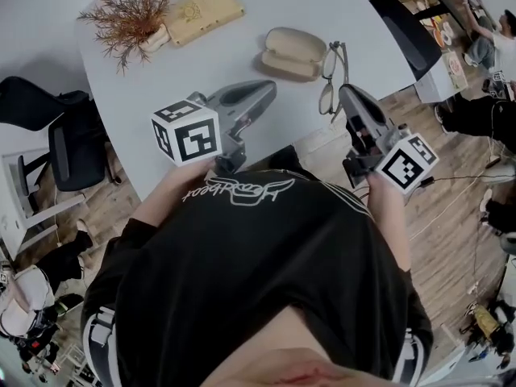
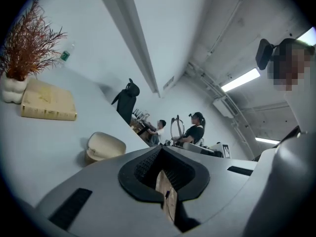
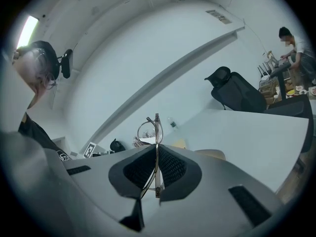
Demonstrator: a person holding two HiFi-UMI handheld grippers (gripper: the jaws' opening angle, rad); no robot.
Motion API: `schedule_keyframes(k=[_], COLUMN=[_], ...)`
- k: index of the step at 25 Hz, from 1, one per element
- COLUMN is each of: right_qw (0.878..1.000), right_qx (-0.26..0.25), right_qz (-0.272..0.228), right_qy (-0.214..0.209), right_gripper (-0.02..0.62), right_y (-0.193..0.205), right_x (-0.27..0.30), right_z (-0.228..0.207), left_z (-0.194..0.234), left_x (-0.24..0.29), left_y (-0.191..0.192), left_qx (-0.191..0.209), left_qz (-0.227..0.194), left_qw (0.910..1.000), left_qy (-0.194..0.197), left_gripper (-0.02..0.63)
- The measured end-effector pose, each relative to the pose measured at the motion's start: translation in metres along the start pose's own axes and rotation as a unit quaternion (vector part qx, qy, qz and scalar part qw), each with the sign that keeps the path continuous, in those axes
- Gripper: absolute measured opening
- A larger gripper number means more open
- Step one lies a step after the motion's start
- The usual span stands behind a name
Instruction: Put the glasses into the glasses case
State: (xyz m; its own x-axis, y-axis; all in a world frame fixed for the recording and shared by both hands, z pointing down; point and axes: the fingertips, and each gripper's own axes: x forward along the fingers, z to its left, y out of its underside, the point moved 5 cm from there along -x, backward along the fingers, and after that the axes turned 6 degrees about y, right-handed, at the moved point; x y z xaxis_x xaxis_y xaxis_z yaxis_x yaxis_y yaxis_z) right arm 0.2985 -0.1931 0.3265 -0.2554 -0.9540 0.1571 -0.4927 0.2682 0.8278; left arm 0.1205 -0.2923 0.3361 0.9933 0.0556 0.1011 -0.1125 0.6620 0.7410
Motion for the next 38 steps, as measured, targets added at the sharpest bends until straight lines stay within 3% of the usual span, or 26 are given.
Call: schedule_keyframes(k=[11,19,28,38], right_qw=[0.997,0.988,0.964,0.925], right_qx=[-0.031,-0.063,-0.114,-0.164], right_qz=[0.061,0.118,0.189,0.276], right_qy=[-0.037,-0.083,-0.150,-0.204], right_gripper=[0.020,0.020,0.020,0.020], right_y=[-0.032,-0.029,-0.018,0.012], right_x=[0.056,0.103,0.142,0.177], right_z=[-0.054,-0.080,-0.092,-0.103], left_z=[0.047,0.079,0.094,0.108], left_x=[0.035,0.040,0.035,0.025], left_y=[-0.018,-0.018,-0.019,-0.016], left_qx=[-0.037,-0.063,-0.073,-0.090], left_qz=[-0.020,-0.031,-0.057,-0.082], left_qw=[0.9972,0.9911,0.9824,0.9719], left_qy=[-0.062,-0.113,-0.162,-0.201], left_gripper=[0.006,0.006,0.006,0.005])
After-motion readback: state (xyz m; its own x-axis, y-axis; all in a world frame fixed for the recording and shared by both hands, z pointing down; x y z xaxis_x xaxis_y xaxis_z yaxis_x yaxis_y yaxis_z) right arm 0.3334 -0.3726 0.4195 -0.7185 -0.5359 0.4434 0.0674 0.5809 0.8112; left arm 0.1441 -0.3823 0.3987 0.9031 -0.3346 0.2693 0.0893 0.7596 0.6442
